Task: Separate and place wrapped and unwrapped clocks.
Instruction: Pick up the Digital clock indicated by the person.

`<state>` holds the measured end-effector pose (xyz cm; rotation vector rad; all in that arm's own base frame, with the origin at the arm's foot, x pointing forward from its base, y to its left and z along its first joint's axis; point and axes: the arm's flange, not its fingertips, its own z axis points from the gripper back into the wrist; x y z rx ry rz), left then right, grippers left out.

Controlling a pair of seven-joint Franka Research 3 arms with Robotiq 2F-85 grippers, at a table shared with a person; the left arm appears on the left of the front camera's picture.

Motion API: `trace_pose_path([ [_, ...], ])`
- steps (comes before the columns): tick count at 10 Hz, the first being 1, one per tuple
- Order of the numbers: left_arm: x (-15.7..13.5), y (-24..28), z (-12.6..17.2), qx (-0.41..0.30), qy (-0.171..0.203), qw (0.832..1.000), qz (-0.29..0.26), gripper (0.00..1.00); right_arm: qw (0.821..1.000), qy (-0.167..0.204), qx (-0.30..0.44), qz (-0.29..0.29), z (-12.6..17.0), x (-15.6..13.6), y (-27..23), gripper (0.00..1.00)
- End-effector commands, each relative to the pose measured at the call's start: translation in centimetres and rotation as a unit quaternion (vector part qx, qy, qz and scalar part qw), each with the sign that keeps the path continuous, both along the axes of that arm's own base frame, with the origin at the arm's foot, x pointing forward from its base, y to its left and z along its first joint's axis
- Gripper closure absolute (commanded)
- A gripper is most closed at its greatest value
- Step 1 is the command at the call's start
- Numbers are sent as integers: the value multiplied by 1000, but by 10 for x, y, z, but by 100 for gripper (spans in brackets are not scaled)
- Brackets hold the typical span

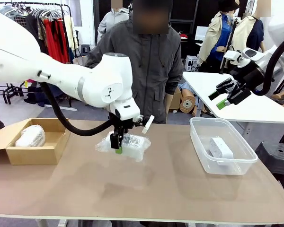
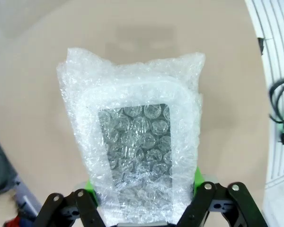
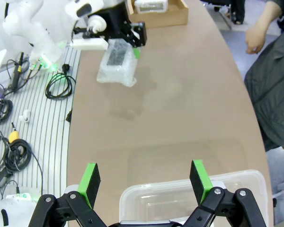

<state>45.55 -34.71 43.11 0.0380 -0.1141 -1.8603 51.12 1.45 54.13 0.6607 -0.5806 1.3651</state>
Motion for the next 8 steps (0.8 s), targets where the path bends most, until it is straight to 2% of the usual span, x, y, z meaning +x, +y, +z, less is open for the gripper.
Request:
trace_pose_path([
  [1, -8, -8, 38, -11, -26, 998, 49, 100, 1000, 4, 1, -6, 2, 0, 1, 0],
  [3, -8, -19, 78, -26, -58, 995, 80, 100, 1000, 4, 1, -6, 2, 0, 1, 0],
  [4, -11, -23, 100, -21, -89, 992, 85, 100, 1000, 4, 1, -6, 2, 0, 1, 0],
  [6, -15, -28, 143, -24, -99, 991, 89, 100, 1000, 4, 1, -6, 2, 0, 1, 0],
  [8, -22, -33, 171, -34, -122, 987, 99, 100, 1000, 4, 1, -6, 2, 0, 1, 0],
])
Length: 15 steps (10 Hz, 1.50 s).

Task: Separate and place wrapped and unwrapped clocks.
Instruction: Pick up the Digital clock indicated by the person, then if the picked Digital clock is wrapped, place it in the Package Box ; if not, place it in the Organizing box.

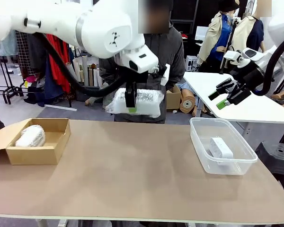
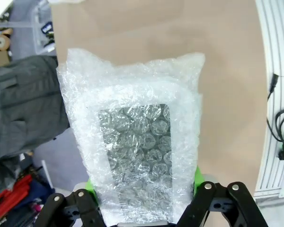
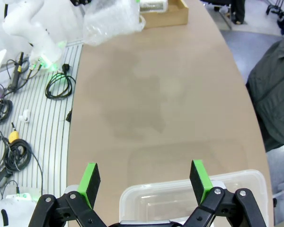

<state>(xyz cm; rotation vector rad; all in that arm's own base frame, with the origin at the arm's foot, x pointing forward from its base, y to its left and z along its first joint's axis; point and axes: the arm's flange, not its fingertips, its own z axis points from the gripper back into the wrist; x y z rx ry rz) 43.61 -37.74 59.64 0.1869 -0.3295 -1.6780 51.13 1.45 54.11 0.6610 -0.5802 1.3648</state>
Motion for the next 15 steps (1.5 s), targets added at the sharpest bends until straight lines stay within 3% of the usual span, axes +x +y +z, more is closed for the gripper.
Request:
trace_pose_path([
  [1, -6, -3, 15, 6, -19, 1000, 19, 100, 1000, 4, 1, -6, 3, 0, 1, 0],
  [15, -4, -3, 19, -5, -15, 1000, 5, 100, 1000, 4, 1, -6, 3, 0, 1, 0],
])
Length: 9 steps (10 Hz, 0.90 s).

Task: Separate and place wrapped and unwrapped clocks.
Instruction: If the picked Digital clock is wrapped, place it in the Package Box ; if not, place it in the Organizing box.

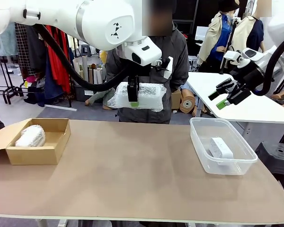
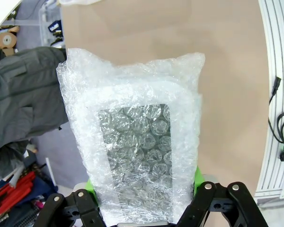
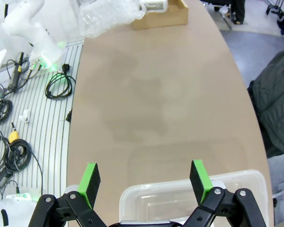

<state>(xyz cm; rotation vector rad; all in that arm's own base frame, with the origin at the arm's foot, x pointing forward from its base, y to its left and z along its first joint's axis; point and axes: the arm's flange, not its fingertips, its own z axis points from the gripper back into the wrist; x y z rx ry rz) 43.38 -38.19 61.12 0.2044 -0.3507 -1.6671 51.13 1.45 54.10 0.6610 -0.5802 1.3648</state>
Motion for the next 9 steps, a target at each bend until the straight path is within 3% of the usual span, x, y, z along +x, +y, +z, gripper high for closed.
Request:
trace_pose_path([
  [1, -2, 2, 4, -2, -3, 1000, 1, 100, 1000, 4, 1, -6, 3, 0, 1, 0],
  [7, 0, 0, 0, 0, 0, 1000, 0, 100, 1000, 4, 1, -6, 3, 0, 1, 0],
  [9, 13, 21, 15, -45, -19, 993, 111, 100, 1000, 4, 1, -6, 3, 0, 1, 0],
])
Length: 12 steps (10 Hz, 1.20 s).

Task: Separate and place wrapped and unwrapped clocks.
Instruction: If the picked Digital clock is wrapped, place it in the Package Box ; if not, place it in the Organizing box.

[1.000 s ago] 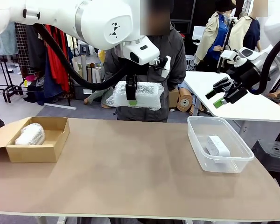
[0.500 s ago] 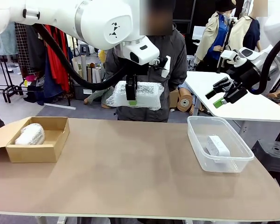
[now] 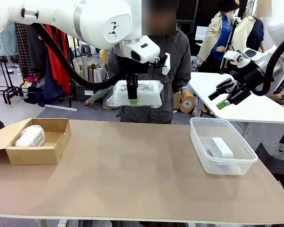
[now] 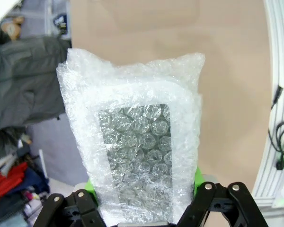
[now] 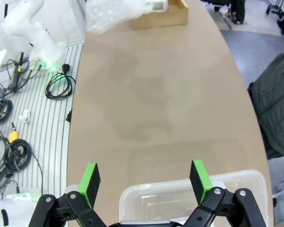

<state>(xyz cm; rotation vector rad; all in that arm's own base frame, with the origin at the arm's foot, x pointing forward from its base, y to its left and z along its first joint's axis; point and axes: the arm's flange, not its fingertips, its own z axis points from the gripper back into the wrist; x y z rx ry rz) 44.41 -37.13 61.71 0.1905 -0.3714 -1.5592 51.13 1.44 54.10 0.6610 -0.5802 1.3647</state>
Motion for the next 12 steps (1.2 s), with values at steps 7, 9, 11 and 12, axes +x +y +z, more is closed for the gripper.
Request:
trace_pose_path([
  [7, 29, 152, 32, -118, -70, 937, 320, 100, 1000, 4, 1, -6, 3, 0, 1, 0],
  [9, 35, 193, 24, -159, -74, 889, 424, 100, 1000, 4, 1, -6, 3, 0, 1, 0],
  [11, 41, 227, 12, -179, -67, 854, 484, 100, 1000, 4, 1, -6, 3, 0, 1, 0],
  [12, 47, 243, 7, -182, -57, 838, 511, 100, 1000, 4, 1, -6, 3, 0, 1, 0],
])
